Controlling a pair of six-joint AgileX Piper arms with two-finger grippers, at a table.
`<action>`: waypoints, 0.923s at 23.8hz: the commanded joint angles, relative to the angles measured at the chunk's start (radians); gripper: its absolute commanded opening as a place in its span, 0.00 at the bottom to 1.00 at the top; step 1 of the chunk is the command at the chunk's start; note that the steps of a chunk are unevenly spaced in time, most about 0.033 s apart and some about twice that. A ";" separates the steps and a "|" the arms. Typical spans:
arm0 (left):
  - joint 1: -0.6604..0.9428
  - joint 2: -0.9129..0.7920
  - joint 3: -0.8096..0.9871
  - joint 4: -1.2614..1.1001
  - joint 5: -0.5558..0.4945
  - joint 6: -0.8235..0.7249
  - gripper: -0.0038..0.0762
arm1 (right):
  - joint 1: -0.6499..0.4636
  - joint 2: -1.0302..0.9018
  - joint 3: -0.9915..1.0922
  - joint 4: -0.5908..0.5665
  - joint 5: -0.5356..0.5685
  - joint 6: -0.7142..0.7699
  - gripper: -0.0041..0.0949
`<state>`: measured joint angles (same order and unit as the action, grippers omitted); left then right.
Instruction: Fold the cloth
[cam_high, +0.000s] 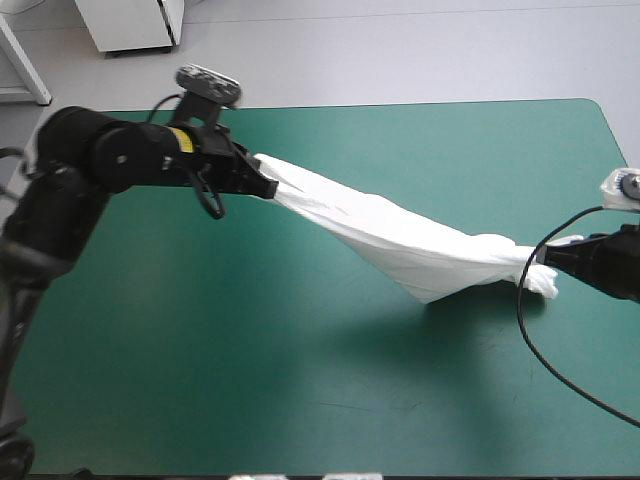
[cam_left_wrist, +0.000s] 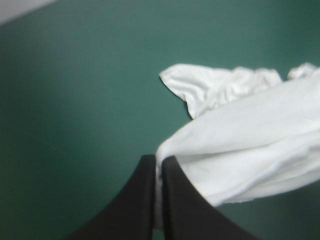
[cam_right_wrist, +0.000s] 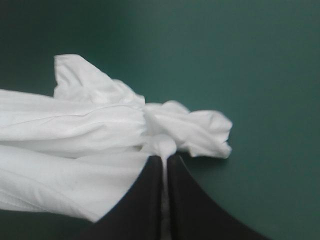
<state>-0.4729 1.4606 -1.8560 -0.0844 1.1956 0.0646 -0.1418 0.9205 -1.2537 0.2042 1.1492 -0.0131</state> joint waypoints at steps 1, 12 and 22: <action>-0.001 -0.181 -0.029 0.031 -0.120 -0.039 0.04 | 0.057 -0.012 -0.179 0.027 -0.049 -0.051 0.02; -0.001 -0.401 -0.195 -0.082 -0.443 -0.013 0.04 | 0.115 0.012 -0.747 0.008 -0.109 -0.106 0.03; -0.001 -0.400 -0.410 -0.240 -0.504 0.139 0.04 | 0.115 0.115 -1.114 0.083 -0.176 -0.132 0.03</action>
<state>-0.4729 1.0630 -2.2225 -0.2730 0.7753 0.1785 -0.0296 1.0013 -2.2702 0.2755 1.0718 -0.1350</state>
